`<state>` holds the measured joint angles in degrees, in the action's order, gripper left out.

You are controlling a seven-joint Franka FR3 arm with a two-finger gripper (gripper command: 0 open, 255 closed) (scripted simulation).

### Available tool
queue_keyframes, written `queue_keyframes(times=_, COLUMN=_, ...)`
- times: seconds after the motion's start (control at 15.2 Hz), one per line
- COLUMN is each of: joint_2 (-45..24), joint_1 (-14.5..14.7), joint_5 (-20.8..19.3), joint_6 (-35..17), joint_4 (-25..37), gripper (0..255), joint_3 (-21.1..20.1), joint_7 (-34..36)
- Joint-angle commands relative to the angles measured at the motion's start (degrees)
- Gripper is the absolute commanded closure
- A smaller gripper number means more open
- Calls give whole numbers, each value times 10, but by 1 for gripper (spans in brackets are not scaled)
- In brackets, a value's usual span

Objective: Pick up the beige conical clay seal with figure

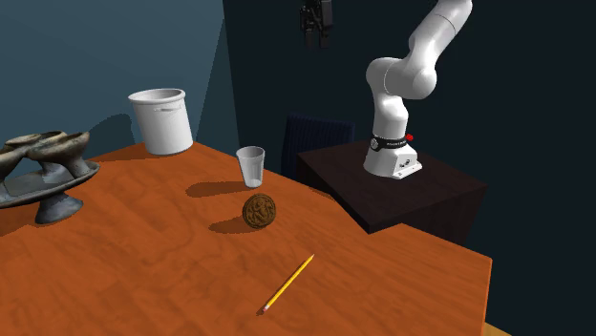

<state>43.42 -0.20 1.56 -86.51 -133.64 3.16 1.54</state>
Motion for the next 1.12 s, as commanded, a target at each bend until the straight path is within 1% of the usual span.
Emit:
queue_keyframes(times=0.0, joint_2=0, joint_1=0, joint_5=0, joint_6=0, joint_4=0, gripper=0, joint_3=0, joint_7=0)
queue_keyframes(times=0.26, joint_2=-25, joint_1=3, joint_5=10, joint_6=-87, joint_4=-54, gripper=0, joint_3=-11, joint_7=14)
queue_keyframes(times=0.53, joint_2=-65, joint_1=7, joint_5=19, joint_6=-177, joint_4=-96, gripper=0, joint_3=-22, joint_7=28)
queue_keyframes(times=0.79, joint_2=-122, joint_1=11, joint_5=29, joint_6=-269, joint_4=-123, gripper=0, joint_3=-32, joint_7=40)
queue_keyframes(times=1.06, joint_2=-193, joint_1=16, joint_5=38, joint_6=-361, joint_4=-136, gripper=0, joint_3=-43, joint_7=51)
